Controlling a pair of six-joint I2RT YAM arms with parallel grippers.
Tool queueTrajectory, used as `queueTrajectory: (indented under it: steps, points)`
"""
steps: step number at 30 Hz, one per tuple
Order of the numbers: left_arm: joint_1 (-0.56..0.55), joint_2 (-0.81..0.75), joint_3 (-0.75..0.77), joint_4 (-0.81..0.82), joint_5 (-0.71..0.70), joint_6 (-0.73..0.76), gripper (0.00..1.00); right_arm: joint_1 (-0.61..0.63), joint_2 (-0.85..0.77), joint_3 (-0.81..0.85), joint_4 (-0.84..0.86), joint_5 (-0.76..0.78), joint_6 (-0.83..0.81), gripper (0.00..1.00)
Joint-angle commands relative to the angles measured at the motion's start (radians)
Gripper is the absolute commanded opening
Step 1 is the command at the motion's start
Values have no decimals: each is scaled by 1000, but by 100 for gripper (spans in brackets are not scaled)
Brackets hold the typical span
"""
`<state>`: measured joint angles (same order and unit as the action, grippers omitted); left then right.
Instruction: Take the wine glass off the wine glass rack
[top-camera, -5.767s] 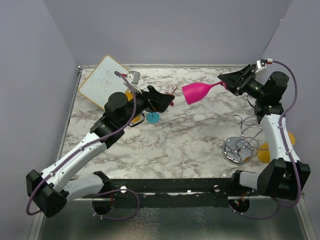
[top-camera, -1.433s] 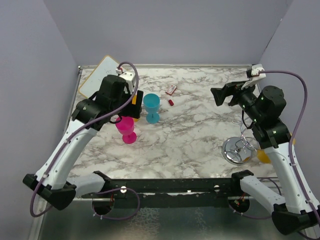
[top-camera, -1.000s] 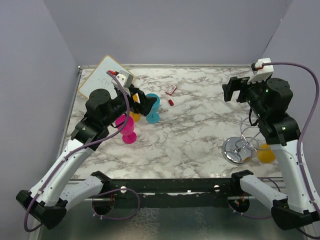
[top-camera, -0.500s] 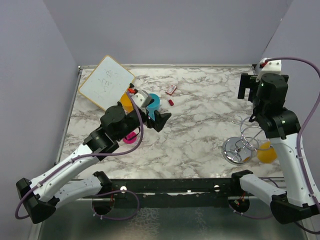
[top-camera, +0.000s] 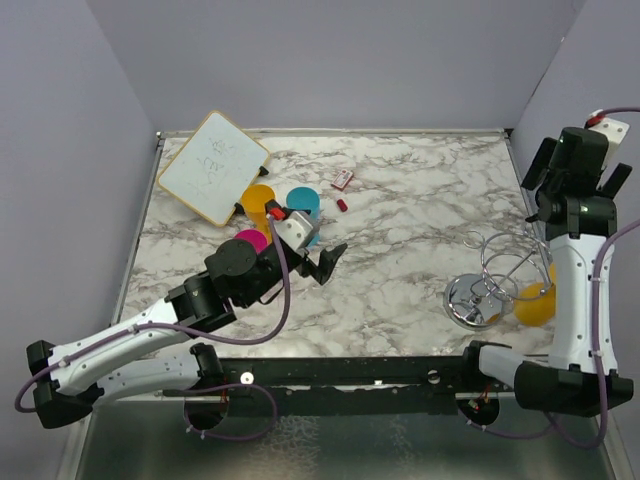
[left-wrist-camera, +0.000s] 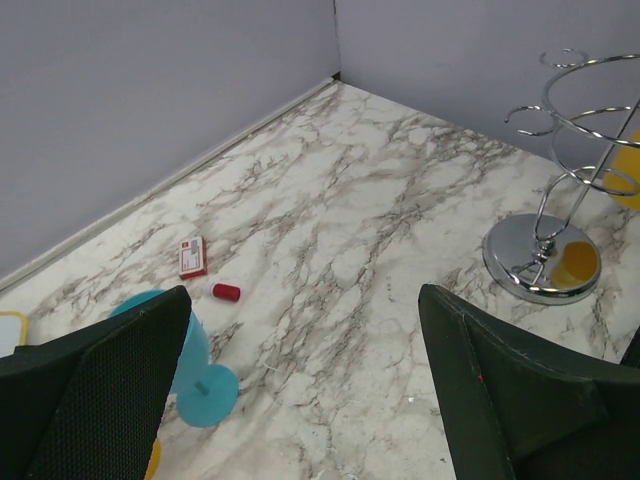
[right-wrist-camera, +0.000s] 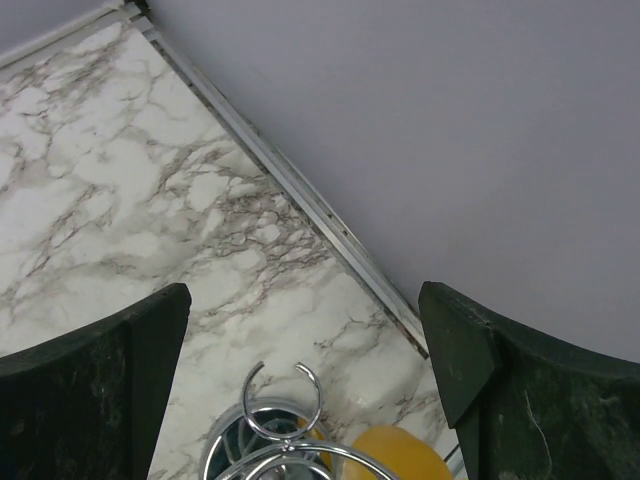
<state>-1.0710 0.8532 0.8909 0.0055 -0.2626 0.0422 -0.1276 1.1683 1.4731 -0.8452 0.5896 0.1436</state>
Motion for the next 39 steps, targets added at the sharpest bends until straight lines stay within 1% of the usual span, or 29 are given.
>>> queueTrajectory:
  steps: [1,6,11,15,18,20,23,27,30,33,36,39]
  points:
    - [-73,-34,-11,-5,-111,47,99,-54,-63,3,-62,57,103,99]
    - [-145,-62,-10,-11,-202,69,99,-72,-164,-50,-88,170,180,99]
    - [-178,-81,-8,-10,-224,55,99,-72,-205,-84,-194,239,270,99]
    - [-192,-71,-28,22,-217,45,99,-72,-183,-88,-352,311,424,99]
    - [-199,-27,-18,19,-198,26,99,-72,-192,-92,-365,287,444,99]
    - [-200,10,5,7,-183,16,100,-72,-199,-92,-400,281,503,99]
    - [-199,70,37,-2,-172,3,100,-73,-213,-99,-400,256,520,99]
    - [-199,151,103,-42,-157,5,99,-72,-189,-89,-476,307,607,99]
    - [-199,214,177,-93,-161,6,99,-72,-191,-100,-501,303,637,99]
    - [-199,263,230,-124,-155,18,99,-72,-226,-126,-469,290,639,99]
    - [-199,311,284,-161,-139,35,99,-72,-265,-165,-419,310,619,99]
    - [-199,350,320,-183,-138,44,99,-72,-267,-180,-443,334,636,99]
